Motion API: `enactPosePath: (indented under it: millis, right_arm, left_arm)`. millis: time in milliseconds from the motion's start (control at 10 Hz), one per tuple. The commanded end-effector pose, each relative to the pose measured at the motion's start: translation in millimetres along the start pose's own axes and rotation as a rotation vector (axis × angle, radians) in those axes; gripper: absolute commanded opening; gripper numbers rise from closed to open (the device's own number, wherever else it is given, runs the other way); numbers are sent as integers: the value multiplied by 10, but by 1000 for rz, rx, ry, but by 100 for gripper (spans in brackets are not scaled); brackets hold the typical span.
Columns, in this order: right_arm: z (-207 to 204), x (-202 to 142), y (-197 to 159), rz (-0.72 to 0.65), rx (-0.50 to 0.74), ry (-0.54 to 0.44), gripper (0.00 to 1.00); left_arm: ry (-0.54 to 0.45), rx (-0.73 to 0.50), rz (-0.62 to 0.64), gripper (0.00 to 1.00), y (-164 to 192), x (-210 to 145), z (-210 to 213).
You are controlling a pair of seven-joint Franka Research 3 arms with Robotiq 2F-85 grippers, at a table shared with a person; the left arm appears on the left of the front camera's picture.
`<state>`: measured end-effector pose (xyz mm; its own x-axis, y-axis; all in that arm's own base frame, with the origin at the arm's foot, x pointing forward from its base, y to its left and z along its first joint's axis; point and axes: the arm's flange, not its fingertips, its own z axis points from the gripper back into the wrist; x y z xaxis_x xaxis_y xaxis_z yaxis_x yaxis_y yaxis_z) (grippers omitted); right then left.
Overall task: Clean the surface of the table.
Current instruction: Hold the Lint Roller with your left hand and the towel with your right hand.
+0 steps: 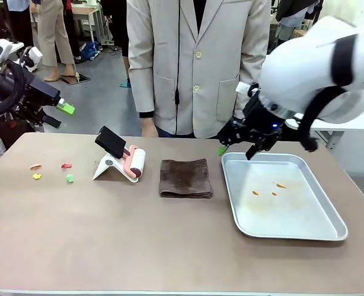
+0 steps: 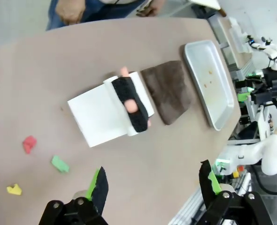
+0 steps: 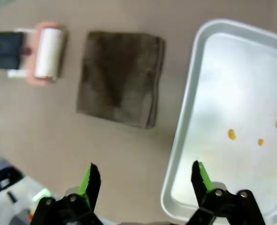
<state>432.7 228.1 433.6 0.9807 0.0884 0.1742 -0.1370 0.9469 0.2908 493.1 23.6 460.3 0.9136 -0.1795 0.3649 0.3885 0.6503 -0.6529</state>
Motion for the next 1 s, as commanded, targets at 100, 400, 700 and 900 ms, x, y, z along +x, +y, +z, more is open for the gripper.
enactPosePath:
  millis: [100,400,700,900]
  right_arm:
    - [-292,322,326,-188,-12,8,100]
    - [-321,350,317,-298,-4,6,100]
    - [-368,336,274,-254,-4,30,100]
    - [-342,351,256,-274,-5,23,100]
  left_arm:
    - [53,5,12,100,0,87,-52]
    - [60,-5,15,100,80,81,-89]
    - [43,1,4,100,83,62,-123]
    - [43,1,16,100,92,59,-119]
